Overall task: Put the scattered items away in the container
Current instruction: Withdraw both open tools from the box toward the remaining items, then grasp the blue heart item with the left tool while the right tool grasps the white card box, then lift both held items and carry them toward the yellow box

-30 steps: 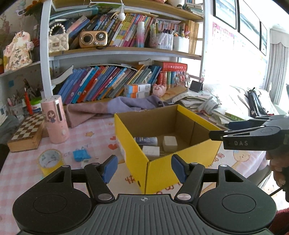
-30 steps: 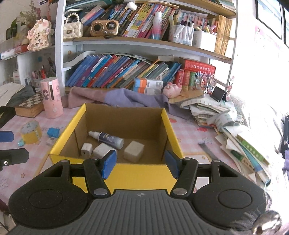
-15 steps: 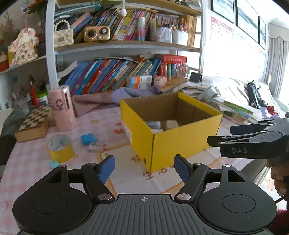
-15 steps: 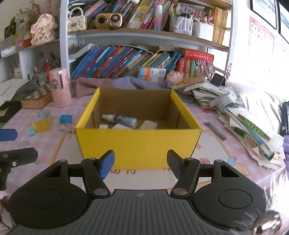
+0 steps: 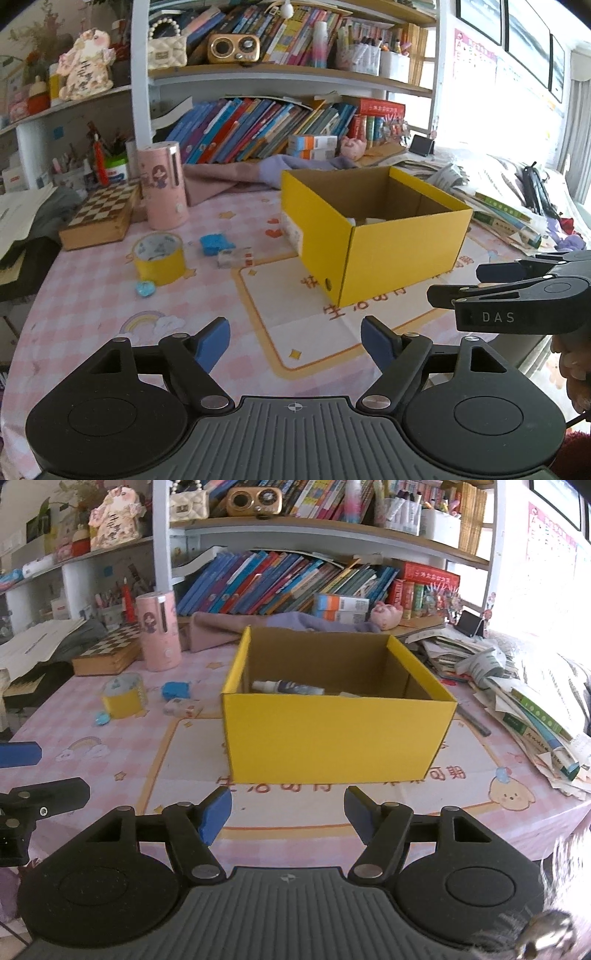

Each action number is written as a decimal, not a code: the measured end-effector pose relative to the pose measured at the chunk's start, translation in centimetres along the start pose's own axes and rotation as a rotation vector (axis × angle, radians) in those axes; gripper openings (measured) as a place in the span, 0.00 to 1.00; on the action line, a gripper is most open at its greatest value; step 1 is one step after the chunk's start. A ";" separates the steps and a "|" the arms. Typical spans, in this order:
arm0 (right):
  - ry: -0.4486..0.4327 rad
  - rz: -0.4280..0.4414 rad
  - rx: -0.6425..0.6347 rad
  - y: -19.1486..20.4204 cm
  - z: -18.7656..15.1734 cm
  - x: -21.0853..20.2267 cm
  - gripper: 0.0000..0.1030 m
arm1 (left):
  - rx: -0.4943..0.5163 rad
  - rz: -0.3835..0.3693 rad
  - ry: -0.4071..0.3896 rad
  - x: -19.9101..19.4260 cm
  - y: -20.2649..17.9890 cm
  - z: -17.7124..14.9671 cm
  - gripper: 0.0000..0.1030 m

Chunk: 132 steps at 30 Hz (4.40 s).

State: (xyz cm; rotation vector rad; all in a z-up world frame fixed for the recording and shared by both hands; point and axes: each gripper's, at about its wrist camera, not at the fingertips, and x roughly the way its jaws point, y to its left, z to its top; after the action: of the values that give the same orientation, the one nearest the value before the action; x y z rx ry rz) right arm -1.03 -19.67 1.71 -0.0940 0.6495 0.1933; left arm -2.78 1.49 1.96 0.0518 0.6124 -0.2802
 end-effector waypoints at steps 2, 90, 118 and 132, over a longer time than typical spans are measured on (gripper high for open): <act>0.004 0.009 -0.007 0.5 -0.1 0.0 0.64 | -0.003 0.005 0.000 -0.4 0.2 -0.2 0.78; 0.253 0.132 -0.038 13.2 12.0 25.2 0.62 | -0.157 0.223 0.231 19.1 18.3 3.5 0.61; 0.239 0.164 -0.090 13.5 12.4 26.9 0.53 | -0.207 0.246 0.145 16.9 19.2 5.3 0.28; 0.136 0.207 -0.100 11.9 12.6 21.4 0.54 | -0.162 0.210 0.051 12.4 16.2 6.8 0.28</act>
State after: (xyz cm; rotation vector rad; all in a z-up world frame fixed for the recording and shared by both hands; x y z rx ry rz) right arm 20.67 -2.96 -1.62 -0.1368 0.7850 0.4223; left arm 15.15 13.18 -0.18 -0.0327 0.6724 -0.0257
